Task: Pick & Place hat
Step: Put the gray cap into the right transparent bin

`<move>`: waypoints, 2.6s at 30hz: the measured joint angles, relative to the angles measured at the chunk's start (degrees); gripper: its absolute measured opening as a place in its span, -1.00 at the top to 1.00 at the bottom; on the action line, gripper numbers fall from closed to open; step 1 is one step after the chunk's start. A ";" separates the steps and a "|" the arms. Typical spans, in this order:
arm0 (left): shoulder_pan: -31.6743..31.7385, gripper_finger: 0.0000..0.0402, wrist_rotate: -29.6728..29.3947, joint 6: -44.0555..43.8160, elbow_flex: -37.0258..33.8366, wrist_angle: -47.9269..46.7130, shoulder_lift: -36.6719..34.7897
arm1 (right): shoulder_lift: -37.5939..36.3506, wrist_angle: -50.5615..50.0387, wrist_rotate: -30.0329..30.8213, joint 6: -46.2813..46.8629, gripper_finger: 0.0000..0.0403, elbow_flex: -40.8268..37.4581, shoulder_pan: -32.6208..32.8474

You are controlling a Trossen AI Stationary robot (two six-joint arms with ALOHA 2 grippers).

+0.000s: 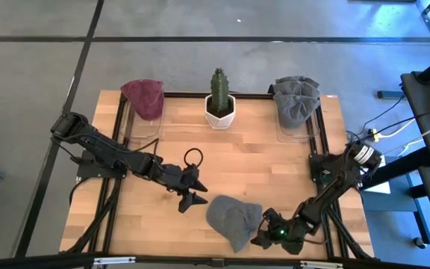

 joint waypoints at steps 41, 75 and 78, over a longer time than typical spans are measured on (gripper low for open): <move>0.03 -0.25 0.41 1.73 0.00 0.00 -0.02 | 5.14 5.26 9.35 -3.74 0.87 2.04 -0.04; 0.14 -0.25 -6.23 -2.06 0.00 0.02 -0.02 | -27.44 -76.25 -26.20 -76.13 0.87 38.26 -26.64; 0.14 -0.25 -6.62 -2.89 0.00 0.02 -0.02 | -26.82 -80.13 -36.23 -81.81 0.87 38.36 -30.44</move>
